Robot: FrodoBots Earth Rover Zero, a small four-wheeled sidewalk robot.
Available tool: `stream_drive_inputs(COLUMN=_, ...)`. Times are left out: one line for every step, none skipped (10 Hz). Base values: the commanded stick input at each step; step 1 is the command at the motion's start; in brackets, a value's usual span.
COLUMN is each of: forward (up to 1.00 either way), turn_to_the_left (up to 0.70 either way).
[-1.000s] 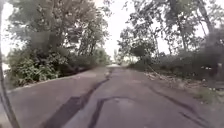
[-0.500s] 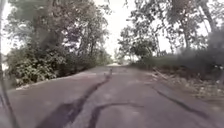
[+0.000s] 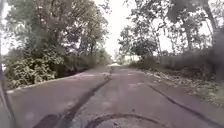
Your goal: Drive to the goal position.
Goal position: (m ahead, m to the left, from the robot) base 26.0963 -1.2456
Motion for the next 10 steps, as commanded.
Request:
stream_drive_inputs(forward=0.70, turn_to_the_left=0.00)
stream_drive_inputs(forward=0.70, turn_to_the_left=0.00)
stream_drive_inputs(forward=0.70, turn_to_the_left=0.00)
stream_drive_inputs(forward=0.70, turn_to_the_left=-0.01)
stream_drive_inputs(forward=0.70, turn_to_the_left=-0.03)
stream_drive_inputs(forward=0.70, turn_to_the_left=-0.01)
stream_drive_inputs(forward=0.70, turn_to_the_left=0.00)
stream_drive_inputs(forward=0.70, turn_to_the_left=0.00)
stream_drive_inputs(forward=0.70, turn_to_the_left=0.00)
stream_drive_inputs(forward=0.70, turn_to_the_left=0.00)
